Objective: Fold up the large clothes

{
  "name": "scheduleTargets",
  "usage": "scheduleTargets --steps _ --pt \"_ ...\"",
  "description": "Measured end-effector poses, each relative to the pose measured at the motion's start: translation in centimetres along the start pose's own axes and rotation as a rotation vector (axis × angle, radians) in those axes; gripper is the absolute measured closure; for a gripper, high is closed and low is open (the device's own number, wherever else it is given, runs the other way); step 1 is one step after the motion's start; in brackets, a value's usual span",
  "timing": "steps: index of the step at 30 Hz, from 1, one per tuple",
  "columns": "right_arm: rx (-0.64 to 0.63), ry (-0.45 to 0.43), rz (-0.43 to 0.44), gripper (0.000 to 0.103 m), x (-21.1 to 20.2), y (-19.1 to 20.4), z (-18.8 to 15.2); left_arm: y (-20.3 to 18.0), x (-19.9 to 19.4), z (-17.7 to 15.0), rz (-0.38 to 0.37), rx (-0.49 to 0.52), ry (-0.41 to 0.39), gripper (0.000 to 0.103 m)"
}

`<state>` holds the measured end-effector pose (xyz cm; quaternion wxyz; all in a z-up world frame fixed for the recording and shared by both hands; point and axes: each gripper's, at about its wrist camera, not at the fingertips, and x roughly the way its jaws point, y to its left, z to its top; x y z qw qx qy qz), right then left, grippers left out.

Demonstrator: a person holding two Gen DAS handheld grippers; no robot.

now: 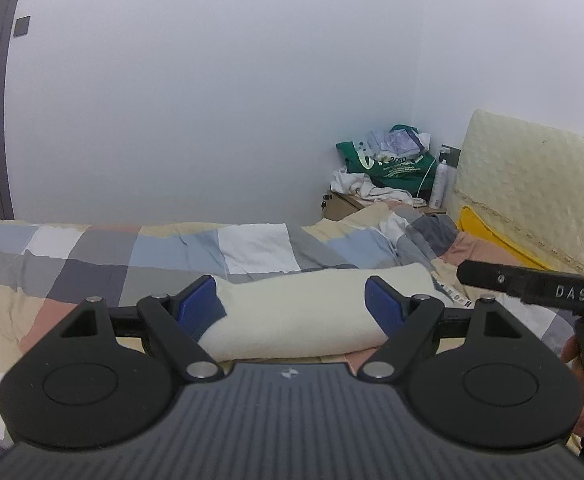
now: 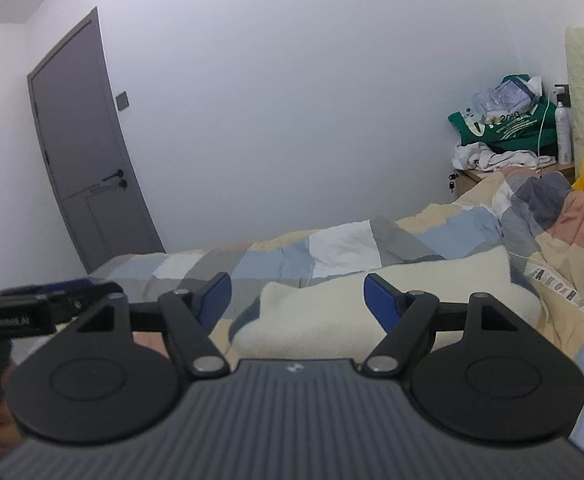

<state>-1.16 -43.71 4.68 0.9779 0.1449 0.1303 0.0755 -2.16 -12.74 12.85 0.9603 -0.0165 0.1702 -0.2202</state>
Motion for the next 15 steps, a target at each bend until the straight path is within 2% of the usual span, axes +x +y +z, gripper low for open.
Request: scheduleTargets --steps 8,15 --pt "-0.001 0.02 -0.059 0.027 -0.5 1.0 -2.8 1.6 -0.8 -2.9 0.008 -0.002 0.0 0.018" --pt "-0.05 0.037 -0.121 0.027 0.1 1.9 -5.0 2.4 -0.1 -5.1 0.029 0.01 0.023 0.018"
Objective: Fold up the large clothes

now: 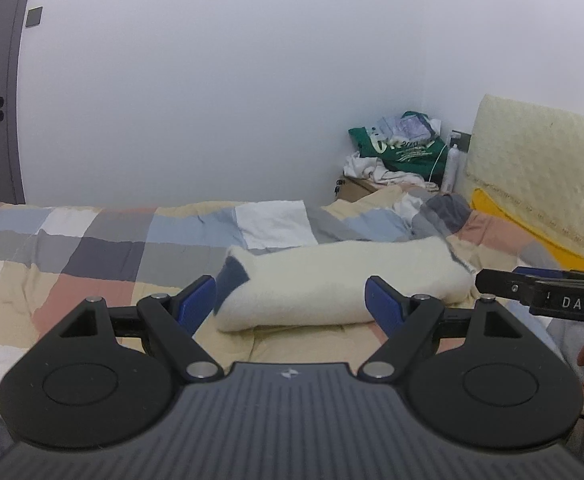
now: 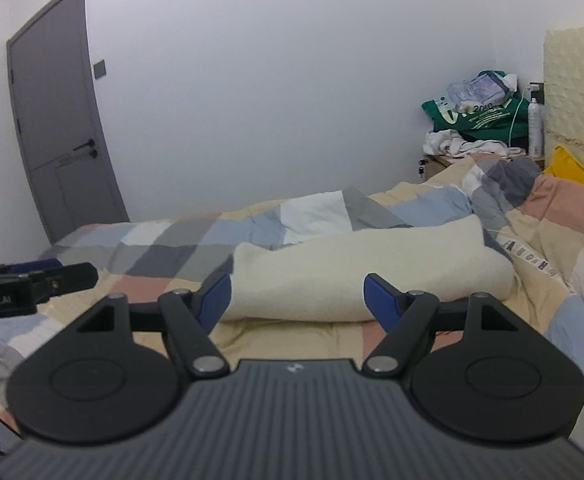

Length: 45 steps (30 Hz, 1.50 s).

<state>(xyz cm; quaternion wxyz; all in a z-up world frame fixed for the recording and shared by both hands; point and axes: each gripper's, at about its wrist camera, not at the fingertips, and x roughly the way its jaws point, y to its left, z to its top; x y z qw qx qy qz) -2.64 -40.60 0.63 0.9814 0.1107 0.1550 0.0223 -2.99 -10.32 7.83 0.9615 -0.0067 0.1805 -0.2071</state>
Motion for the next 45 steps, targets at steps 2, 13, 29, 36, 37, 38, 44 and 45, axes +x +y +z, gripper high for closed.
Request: scheduleTargets --steps 2,13,29,36,37,38,44,45 --pt "0.011 0.007 -0.003 0.027 0.2 0.1 -0.3 0.1 0.4 -0.5 0.0 0.008 0.001 0.018" --pt "0.047 0.044 -0.024 0.027 0.9 -0.1 -1.5 0.1 2.4 -1.8 0.015 0.006 0.04 0.018" --pt "0.031 0.046 -0.04 0.027 0.4 0.0 -1.5 -0.3 2.7 -2.0 0.028 0.015 0.047 0.014" --pt "0.016 0.045 -0.038 0.025 0.3 0.2 -1.4 -0.4 2.5 -2.1 0.029 0.012 0.043 0.01" --pt "0.012 0.045 -0.037 0.025 0.2 0.3 -1.4 -0.5 2.6 -2.1 0.028 0.016 0.045 0.009" --pt "0.01 0.04 -0.036 0.025 0.1 0.3 -1.4 -0.5 2.6 -2.0 0.028 0.022 0.051 0.008" --pt "-0.014 0.023 -0.04 0.02 0.0 0.6 -0.9 -0.2 2.4 -1.8 0.025 0.024 0.055 0.002" --pt "-0.017 0.017 -0.04 0.01 0.0 0.5 -0.7 -0.1 2.3 -1.8 0.026 0.023 0.056 0.002"
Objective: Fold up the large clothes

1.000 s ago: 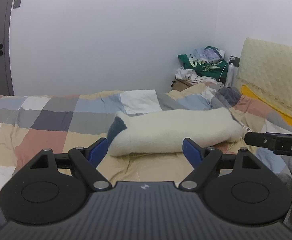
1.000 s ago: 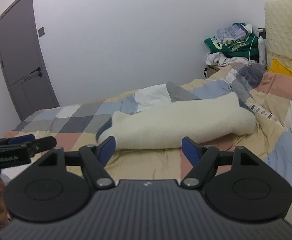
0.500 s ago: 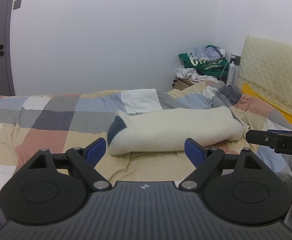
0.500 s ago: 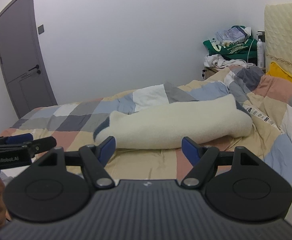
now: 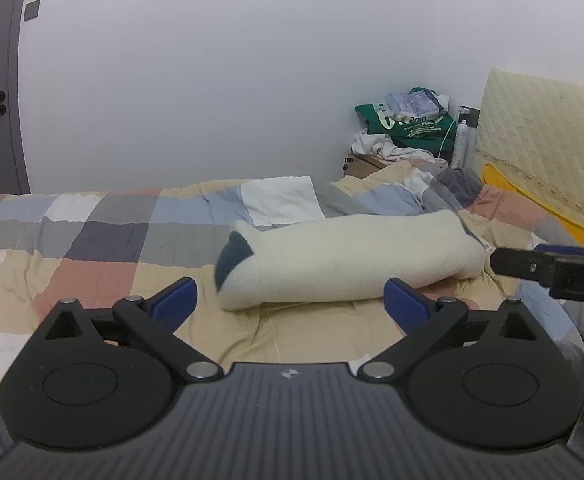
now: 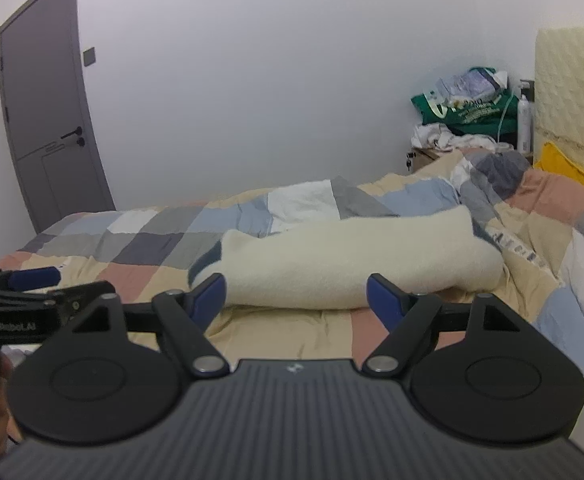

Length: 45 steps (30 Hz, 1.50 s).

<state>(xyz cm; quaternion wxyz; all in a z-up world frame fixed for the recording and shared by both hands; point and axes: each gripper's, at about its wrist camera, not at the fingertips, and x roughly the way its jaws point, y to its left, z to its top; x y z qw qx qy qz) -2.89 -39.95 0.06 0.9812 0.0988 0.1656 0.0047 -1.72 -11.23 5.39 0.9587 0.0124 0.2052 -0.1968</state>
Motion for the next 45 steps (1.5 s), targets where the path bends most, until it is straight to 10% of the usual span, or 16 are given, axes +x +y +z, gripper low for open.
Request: scheduleTargets --steps 45 --pt "0.039 0.023 -0.067 0.0 -1.8 1.3 -0.1 1.3 -4.2 0.9 0.006 0.018 -0.041 0.0"
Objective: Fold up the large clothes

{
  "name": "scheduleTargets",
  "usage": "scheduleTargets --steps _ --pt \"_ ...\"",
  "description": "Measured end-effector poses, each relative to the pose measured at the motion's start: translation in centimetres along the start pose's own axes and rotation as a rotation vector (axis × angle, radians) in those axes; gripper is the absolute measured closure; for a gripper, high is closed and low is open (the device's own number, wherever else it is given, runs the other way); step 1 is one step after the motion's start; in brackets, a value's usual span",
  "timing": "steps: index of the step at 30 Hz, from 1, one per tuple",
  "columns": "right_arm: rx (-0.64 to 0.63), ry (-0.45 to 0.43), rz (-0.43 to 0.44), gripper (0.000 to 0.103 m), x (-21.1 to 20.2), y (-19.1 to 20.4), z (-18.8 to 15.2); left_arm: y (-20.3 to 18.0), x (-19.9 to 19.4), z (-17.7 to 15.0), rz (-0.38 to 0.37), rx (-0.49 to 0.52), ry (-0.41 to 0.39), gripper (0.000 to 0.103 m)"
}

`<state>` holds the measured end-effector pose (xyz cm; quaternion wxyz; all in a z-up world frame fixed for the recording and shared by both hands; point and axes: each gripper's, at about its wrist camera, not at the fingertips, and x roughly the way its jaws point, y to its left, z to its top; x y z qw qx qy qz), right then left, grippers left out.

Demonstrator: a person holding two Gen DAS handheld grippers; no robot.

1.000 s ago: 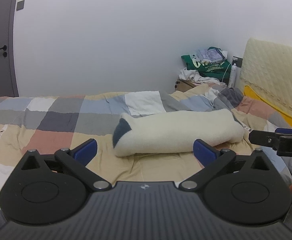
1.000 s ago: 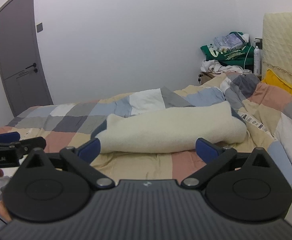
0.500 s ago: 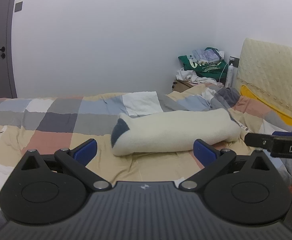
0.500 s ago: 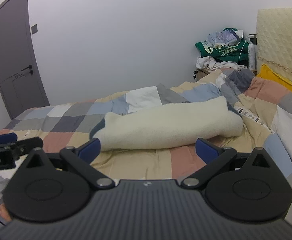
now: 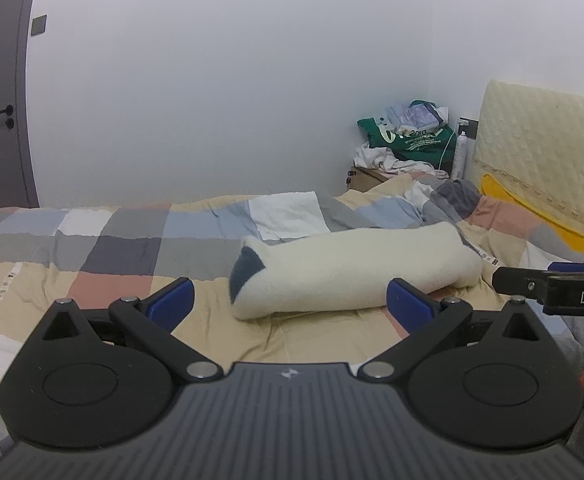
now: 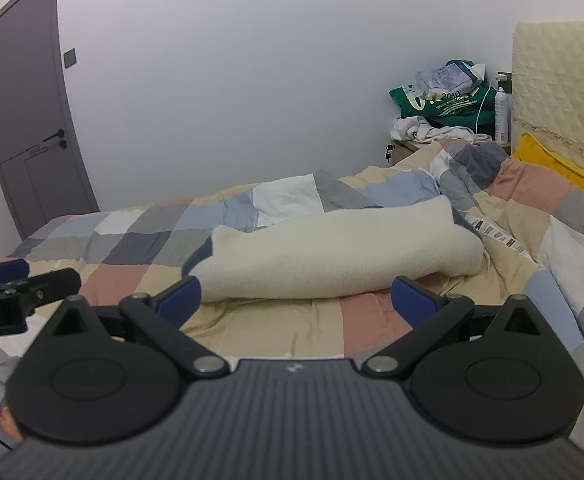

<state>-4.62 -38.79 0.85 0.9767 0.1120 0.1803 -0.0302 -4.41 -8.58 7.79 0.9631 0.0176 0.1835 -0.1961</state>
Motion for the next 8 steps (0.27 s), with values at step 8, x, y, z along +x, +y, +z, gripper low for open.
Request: scheduleTargets --steps 8 --pt "-0.009 -0.001 -0.003 0.0 -0.26 0.38 0.34 0.06 -0.39 0.09 -0.009 0.0 -0.002 0.0"
